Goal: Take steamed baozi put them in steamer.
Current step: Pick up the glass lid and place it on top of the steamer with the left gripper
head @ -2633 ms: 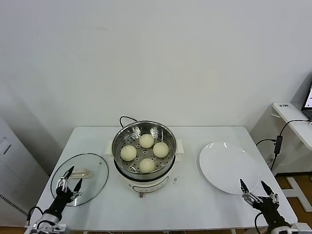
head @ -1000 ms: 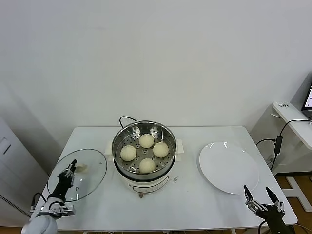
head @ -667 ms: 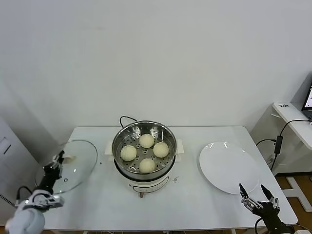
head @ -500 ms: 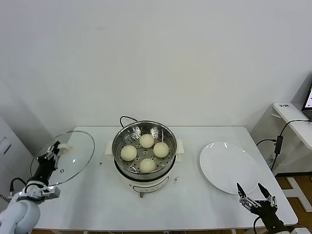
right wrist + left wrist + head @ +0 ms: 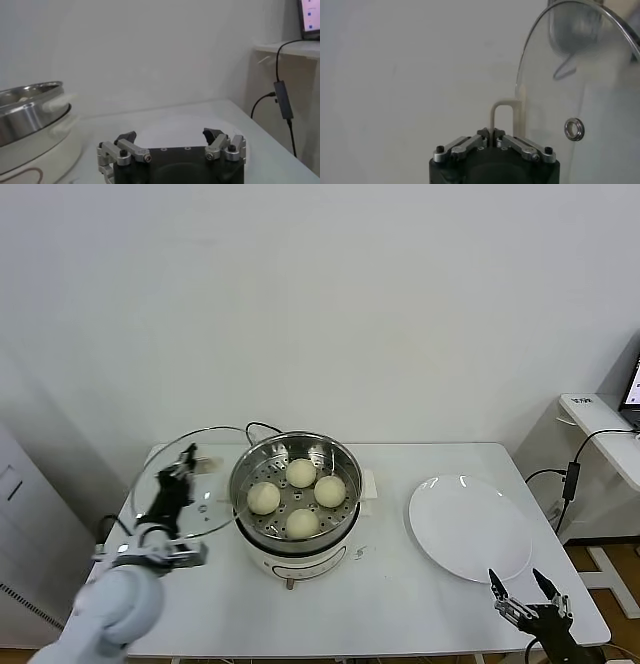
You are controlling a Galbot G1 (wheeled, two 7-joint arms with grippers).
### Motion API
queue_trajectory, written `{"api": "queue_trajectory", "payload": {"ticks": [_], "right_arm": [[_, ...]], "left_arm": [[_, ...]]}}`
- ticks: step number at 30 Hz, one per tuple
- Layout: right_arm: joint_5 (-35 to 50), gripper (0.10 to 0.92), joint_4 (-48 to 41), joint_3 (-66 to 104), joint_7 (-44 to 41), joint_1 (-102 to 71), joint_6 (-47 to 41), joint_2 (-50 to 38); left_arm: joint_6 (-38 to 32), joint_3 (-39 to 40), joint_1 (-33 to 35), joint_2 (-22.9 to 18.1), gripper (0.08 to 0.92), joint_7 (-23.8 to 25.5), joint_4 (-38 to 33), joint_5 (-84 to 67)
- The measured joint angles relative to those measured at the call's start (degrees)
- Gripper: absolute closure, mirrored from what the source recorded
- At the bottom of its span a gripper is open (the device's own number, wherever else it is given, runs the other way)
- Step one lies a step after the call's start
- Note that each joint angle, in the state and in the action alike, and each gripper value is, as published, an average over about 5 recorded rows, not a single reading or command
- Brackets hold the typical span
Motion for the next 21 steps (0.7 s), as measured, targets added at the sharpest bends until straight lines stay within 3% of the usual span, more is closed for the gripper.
{"api": "queue_trajectory", "payload": {"ticks": [9, 21], "right_arm": [[-1.01, 0.203, -0.03, 0.83, -0.13, -0.83, 0.02, 1.26], [-1.46, 0.203, 0.11, 1.49, -0.48, -1.56, 0.20, 2.12]], "left_arm": [[10.18, 15.59, -10.47, -4.63, 0.886, 3.33, 1.23, 7.45], [15.60, 27.71, -17.29, -11.28, 0.886, 6.03, 5.49, 14.48]]}}
